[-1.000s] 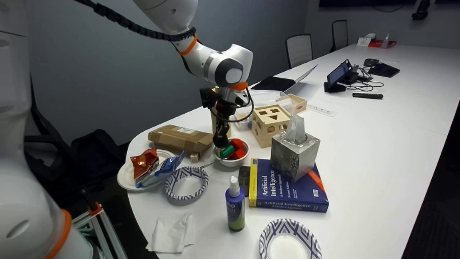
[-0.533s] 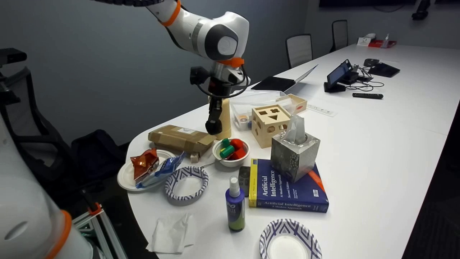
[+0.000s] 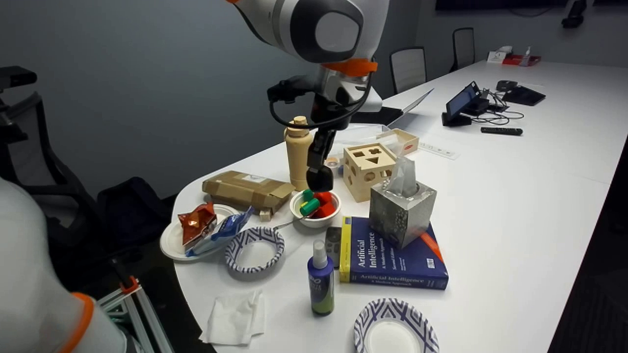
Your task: Remove the black object from the white bowl and place it on the paper plate
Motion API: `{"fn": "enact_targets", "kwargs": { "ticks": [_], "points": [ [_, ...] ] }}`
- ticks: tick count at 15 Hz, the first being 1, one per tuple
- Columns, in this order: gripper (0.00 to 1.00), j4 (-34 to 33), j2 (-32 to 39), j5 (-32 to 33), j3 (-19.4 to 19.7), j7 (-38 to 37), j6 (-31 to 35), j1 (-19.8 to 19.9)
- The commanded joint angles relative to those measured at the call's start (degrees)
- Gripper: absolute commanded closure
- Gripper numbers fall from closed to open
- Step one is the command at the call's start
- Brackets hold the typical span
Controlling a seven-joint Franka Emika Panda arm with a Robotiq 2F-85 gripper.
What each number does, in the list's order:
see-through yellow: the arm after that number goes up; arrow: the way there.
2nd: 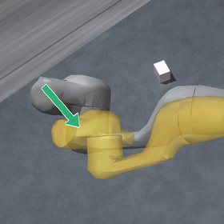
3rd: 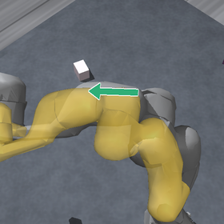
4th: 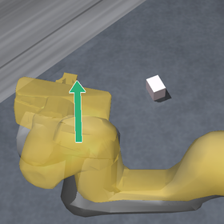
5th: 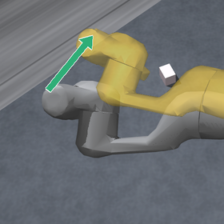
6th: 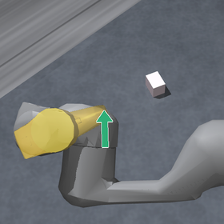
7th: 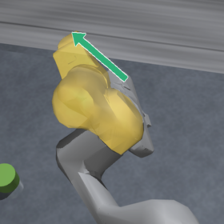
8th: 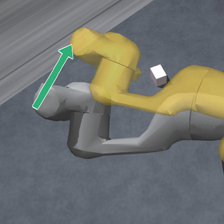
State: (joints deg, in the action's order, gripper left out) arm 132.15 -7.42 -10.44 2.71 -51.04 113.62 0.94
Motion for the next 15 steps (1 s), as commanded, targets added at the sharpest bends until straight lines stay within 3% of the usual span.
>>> {"fn": "enact_targets", "kwargs": {
  "ticks": [1, 7, 15],
  "points": [
    [0.93, 0.32, -2.34, 1.56, 1.94, -3.86, -0.77, 4.64],
    [0.93, -4.08, 2.03, 2.57, 5.97, -5.72, -4.16, 10.21],
    [0.93, -8.44, 13.49, 1.04, 10.05, -6.77, -3.84, 12.51]
  ]
}}
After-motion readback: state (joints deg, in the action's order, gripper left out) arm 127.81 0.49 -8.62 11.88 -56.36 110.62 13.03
